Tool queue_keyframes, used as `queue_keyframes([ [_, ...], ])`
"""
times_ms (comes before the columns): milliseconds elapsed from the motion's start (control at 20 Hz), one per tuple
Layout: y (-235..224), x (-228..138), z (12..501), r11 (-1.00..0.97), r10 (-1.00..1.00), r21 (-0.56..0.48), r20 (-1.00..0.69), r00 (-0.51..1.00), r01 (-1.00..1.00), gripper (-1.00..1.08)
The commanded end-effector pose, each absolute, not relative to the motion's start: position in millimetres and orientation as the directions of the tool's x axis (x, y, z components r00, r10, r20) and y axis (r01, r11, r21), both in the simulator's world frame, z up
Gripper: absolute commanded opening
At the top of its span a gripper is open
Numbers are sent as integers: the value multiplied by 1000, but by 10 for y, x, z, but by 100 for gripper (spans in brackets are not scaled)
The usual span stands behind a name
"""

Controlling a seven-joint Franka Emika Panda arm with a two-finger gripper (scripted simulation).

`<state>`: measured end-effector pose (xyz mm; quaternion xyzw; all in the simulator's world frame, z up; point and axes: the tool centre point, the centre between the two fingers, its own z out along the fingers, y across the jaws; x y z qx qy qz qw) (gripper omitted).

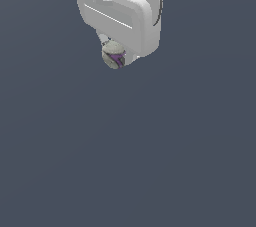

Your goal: Pick up the object and move it to a goal position.

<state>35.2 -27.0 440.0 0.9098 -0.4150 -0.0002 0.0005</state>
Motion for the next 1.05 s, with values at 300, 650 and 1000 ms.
queue_keyframes([
  [300,-254,469,4750,-656,-755,0,1,656,-755,-100],
  [650,-248,519,4877,-656,-755,0,0,656,-755,-100],
  [1000,-246,535,4913,-656,-755,0,0,656,-755,-100],
])
